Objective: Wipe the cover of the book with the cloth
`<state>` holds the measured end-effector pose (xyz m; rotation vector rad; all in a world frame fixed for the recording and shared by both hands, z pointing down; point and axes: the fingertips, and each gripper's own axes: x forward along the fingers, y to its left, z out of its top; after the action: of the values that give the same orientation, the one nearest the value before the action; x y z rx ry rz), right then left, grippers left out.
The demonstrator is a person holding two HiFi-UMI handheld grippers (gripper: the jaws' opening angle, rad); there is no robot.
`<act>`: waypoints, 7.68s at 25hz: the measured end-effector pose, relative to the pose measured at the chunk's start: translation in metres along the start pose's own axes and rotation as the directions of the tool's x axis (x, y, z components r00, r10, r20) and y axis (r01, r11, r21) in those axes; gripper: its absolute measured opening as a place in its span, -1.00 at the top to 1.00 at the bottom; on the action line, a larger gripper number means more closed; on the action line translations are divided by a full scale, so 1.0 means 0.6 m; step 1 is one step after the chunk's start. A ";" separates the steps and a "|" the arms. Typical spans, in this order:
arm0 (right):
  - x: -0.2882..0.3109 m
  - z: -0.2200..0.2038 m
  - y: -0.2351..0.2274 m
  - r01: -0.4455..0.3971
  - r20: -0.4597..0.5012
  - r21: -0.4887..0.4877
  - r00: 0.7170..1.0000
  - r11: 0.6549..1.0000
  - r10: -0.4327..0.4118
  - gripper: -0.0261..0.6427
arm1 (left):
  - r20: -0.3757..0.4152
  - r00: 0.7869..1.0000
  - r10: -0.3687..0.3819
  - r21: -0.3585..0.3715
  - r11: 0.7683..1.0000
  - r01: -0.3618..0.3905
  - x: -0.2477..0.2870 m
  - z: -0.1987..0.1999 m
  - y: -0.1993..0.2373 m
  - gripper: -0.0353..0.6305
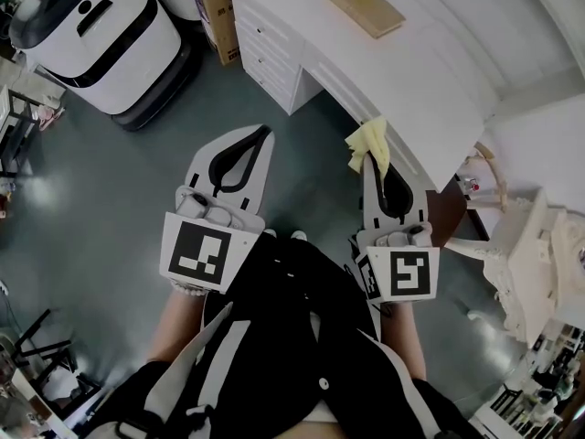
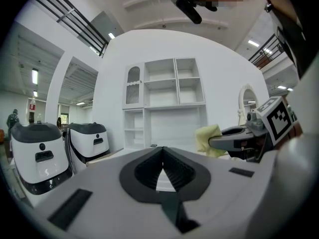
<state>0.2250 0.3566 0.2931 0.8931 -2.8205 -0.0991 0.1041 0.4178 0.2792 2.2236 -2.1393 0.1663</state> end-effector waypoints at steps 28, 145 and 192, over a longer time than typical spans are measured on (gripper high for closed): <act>-0.045 -0.002 0.059 0.103 0.026 -0.003 0.994 0.995 -0.103 0.81 | 0.028 0.995 -0.095 0.022 0.995 0.094 -0.060 -0.015 -0.007 0.89; 0.629 0.067 -0.440 0.641 -0.144 0.093 0.766 0.762 -0.626 0.81 | -0.059 0.757 -0.651 0.033 0.756 0.654 0.876 0.118 0.323 0.89; 0.686 -0.023 -0.485 0.520 -0.272 0.117 0.836 0.846 -0.477 0.81 | -0.507 0.633 -0.585 -0.361 0.811 0.460 1.051 -0.223 0.326 0.41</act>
<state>0.0612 -0.1184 0.3350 1.5621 -2.3388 0.1958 -0.0739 -0.2013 0.4757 2.1675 -1.0725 0.5195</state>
